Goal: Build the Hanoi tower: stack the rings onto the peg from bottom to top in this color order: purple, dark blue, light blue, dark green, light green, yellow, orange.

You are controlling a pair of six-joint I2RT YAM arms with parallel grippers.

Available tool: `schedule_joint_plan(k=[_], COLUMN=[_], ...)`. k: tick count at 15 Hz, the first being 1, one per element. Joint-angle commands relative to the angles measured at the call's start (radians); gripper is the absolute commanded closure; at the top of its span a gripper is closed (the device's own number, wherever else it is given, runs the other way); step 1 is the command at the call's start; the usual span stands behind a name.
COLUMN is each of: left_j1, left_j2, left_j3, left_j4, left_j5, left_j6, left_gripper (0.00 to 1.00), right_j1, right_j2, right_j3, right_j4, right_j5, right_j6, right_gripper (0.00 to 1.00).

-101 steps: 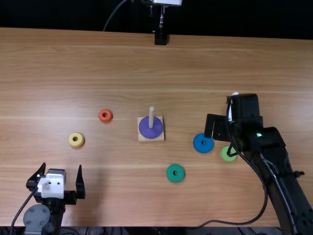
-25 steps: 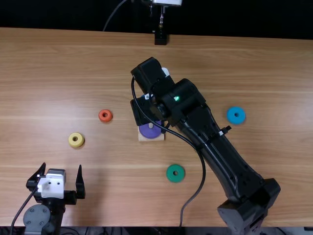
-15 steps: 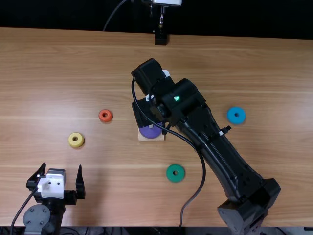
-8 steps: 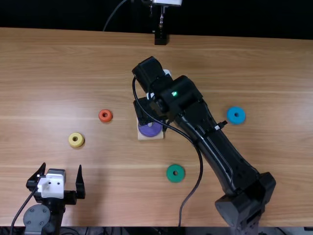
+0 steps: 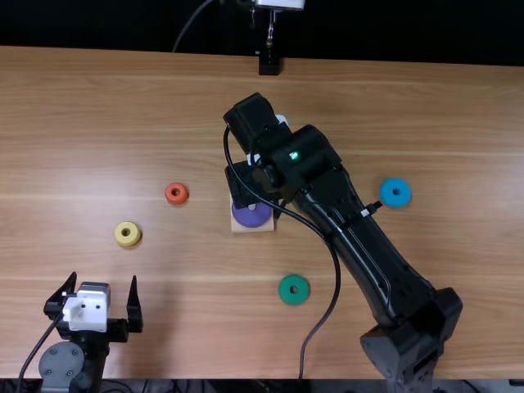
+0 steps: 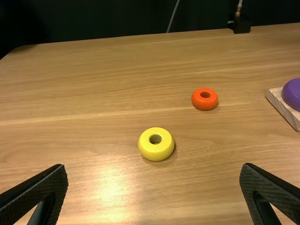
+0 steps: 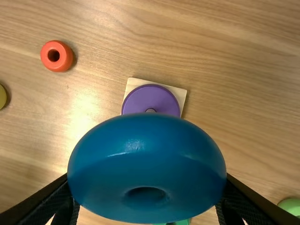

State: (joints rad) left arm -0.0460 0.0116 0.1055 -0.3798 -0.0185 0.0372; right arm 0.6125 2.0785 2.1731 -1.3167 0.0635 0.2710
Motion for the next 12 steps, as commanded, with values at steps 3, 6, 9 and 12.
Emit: schedule_joint_plan(k=[3, 6, 9, 12], left_j1=[-0.005, -0.005, -0.005, -0.005], left_j2=[-0.012, -0.012, -0.012, -0.012], left_j3=[-0.105, -0.105, -0.105, -0.105], left_j4=[-0.08, -0.08, -0.08, -0.08], left_j5=[0.007, 0.007, 0.007, 0.007], left_j6=[-0.002, -0.002, -0.002, -0.002], left_gripper=[0.0, 0.0, 0.0, 0.0], right_j1=[-0.01, -0.008, -0.01, -0.011], right_j2=[0.049, 0.049, 0.051, 0.046], right_j3=[0.034, 0.047, 0.054, 0.054], right_j4=[0.001, -0.002, -0.002, -0.002], right_j5=[0.005, 0.005, 0.005, 0.005], right_j6=[-0.006, -0.01, -0.011, -0.01], right_gripper=[1.0, 1.0, 1.0, 1.0])
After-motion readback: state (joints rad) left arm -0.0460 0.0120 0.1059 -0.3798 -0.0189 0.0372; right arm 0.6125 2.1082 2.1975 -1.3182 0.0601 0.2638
